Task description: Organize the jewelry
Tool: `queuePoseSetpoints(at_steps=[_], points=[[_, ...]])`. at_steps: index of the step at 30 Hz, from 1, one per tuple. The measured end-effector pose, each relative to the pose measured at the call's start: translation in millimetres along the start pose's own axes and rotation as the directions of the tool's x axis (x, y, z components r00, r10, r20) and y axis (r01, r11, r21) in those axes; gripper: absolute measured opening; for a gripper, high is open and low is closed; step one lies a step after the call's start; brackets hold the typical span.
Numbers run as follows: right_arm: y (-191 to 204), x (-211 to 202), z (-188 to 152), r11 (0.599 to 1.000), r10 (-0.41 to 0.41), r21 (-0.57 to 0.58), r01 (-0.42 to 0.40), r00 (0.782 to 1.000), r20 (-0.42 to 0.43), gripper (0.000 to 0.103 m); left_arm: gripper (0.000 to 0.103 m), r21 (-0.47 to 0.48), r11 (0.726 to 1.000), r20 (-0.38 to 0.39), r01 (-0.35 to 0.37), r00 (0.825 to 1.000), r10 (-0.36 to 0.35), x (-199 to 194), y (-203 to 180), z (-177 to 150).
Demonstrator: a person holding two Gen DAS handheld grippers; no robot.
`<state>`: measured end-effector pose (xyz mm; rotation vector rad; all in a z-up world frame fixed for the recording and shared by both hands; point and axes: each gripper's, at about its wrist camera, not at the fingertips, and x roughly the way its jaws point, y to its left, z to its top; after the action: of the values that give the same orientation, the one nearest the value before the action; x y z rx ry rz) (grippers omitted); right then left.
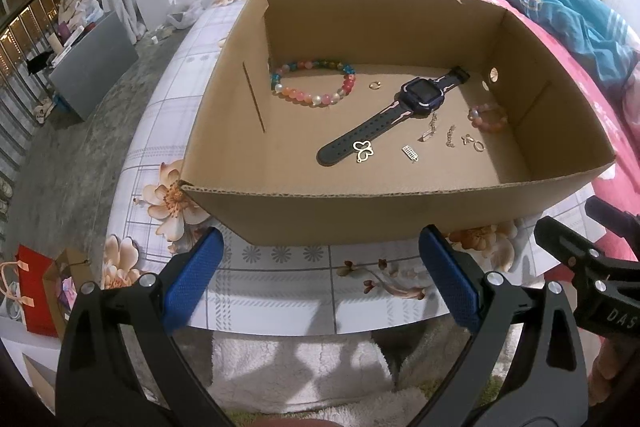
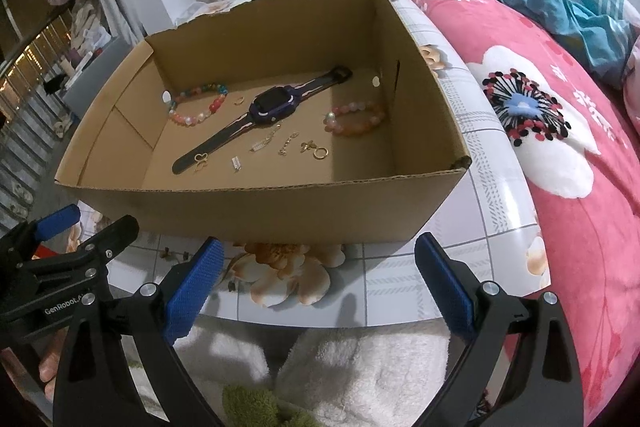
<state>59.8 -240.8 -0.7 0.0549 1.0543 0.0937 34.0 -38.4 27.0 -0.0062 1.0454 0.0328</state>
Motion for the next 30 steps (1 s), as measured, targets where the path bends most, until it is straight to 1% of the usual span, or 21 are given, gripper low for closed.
queuePoseSetpoints(at_steps=[30], points=[[5.2,-0.4,0.8,1.0,0.003,-0.013,-0.003,1.0,0.0,0.094,0.095,0.002,1.0,0.002,0.005,1.0,-0.005,-1.7,0.7,1.6]])
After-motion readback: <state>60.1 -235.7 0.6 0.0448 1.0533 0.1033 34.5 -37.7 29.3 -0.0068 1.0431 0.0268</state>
